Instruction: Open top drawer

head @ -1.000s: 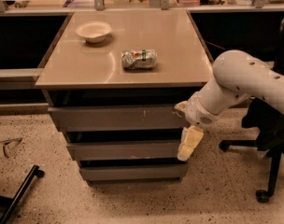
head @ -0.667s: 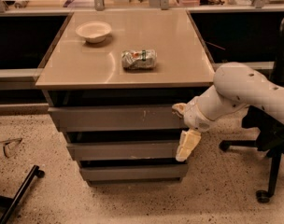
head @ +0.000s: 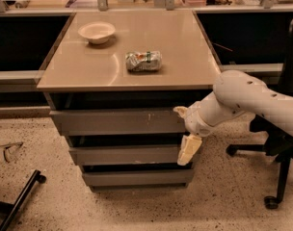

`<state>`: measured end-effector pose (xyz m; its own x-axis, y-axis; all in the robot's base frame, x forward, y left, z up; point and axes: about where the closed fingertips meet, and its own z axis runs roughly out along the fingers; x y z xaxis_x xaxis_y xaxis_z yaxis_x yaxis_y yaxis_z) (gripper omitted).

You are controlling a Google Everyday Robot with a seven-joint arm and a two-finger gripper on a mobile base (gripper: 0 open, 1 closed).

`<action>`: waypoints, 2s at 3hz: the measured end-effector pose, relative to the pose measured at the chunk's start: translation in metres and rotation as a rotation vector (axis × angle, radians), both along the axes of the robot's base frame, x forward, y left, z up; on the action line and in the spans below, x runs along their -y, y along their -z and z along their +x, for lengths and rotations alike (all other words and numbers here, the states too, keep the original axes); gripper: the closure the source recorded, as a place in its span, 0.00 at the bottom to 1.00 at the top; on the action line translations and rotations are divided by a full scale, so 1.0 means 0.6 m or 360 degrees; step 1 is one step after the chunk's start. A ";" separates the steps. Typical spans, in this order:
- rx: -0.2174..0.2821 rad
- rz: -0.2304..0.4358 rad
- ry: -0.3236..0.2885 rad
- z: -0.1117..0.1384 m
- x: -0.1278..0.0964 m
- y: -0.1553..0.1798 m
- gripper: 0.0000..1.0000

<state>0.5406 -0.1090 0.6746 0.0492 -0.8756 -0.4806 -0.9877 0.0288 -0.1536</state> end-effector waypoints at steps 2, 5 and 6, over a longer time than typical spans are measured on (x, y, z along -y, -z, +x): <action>0.0243 -0.0012 0.0015 0.080 0.005 0.022 0.00; 0.0229 -0.0111 -0.0016 0.144 0.005 0.081 0.00; 0.0172 -0.0098 -0.0038 0.133 -0.006 0.082 0.00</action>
Offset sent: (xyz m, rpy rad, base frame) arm 0.0871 -0.0111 -0.0216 -0.0593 -0.2703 -0.0258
